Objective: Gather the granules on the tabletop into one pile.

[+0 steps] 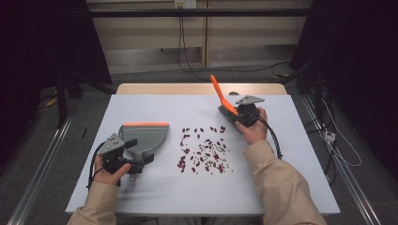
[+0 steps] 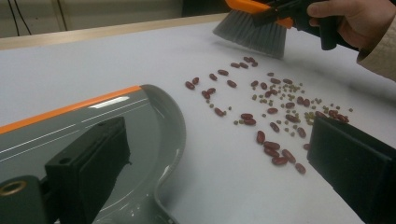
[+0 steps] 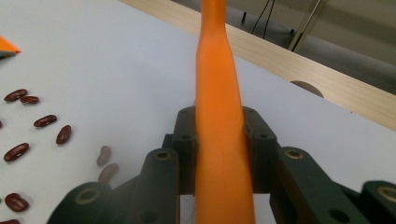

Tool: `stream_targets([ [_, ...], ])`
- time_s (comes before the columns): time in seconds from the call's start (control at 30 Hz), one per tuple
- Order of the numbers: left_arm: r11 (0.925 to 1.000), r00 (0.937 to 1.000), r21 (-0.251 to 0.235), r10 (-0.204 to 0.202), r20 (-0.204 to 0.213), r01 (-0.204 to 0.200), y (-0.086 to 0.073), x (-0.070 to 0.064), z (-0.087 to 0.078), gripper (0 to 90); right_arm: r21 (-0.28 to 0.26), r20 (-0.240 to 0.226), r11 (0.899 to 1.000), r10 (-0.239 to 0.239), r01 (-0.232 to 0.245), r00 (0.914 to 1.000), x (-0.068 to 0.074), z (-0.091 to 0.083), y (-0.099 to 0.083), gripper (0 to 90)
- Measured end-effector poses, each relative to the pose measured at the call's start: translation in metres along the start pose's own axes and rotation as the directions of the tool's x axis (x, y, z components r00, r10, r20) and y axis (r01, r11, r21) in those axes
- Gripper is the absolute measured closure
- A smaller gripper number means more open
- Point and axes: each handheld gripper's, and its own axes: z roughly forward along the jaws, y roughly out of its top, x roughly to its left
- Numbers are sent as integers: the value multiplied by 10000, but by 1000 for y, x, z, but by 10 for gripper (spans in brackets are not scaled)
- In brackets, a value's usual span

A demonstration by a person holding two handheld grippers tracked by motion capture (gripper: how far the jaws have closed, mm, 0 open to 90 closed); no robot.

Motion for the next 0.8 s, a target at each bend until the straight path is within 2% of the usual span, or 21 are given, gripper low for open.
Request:
stream_targets([
  [0.07,10000,10000,45,27,1,-27,-1,1,-1,53,86,28,9995,-306,305,9995,3,4,1,713],
  [0.13,10000,10000,38,5,-13,-5,-2,1,-2,53,117,24,9992,-373,372,9993,7,7,1,713],
  [0.37,10000,10000,-11,0,12,0,-2,1,-3,53,314,-548,9933,-1098,1116,9924,22,8,1,713],
  [0.43,10000,10000,-12,0,13,0,-2,1,-2,53,286,-759,9933,-1099,1124,9910,24,6,1,713],
  [0.6,10000,10000,28,18,2,-18,-3,1,-2,53,80,-1182,9887,-1479,1499,9819,29,-1,-4,713],
  [0.63,10000,10000,19,11,16,-11,-3,1,-1,53,44,-1325,9893,-1439,1457,9807,30,-2,-5,713],
  [0.8,10000,10000,18,-5,16,5,-3,1,-1,53,49,-1836,9824,-1826,1867,9659,37,-10,-9,710],
])
